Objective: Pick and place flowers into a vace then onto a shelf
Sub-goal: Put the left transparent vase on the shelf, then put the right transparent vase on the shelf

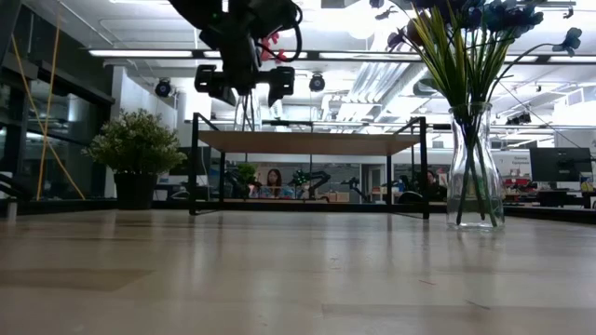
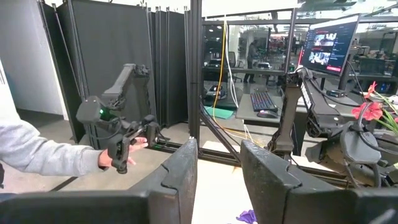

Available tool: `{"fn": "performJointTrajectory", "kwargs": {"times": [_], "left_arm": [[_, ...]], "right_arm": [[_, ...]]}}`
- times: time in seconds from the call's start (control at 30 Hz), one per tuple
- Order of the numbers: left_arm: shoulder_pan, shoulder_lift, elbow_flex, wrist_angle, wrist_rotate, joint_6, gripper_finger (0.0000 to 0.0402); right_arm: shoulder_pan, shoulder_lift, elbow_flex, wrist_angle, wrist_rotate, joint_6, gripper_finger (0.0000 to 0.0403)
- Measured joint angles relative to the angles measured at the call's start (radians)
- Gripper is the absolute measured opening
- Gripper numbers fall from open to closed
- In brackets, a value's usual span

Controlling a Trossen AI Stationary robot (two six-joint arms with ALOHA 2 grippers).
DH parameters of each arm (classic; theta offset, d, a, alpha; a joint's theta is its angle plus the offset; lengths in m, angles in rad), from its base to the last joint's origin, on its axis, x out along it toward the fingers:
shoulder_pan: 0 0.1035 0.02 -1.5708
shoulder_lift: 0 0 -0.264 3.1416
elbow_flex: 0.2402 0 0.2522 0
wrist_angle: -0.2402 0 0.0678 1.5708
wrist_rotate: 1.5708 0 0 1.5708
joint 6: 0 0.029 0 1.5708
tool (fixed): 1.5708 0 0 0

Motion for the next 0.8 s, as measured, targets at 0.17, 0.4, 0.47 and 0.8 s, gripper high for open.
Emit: {"fn": "performJointTrajectory", "kwargs": {"times": [0.17, 0.4, 0.47, 0.8], "left_arm": [[-0.016, 0.0, 0.0, 0.0, -0.008, 0.01, 0.0393], [-0.034, 0.0, 0.0, 0.001, -0.022, 0.011, 0.0392], [-0.04, 0.0, 0.0, 0.001, -0.03, 0.016, 0.0392], [-0.08, -0.01, 0.0, 0.003, -0.067, 0.053, 0.0392]], "right_arm": [[0.0, 0.0, 0.0, 0.0, 0.0, -0.001, 0.0114], [0.0, 0.0, 0.0, 0.0, -0.001, 0.0, 0.0114], [0.0, 0.0, 0.0, 0.0, -0.001, 0.0, 0.0114], [0.0, 0.0, 0.0, 0.0, -0.002, 0.0, 0.0114]]}}
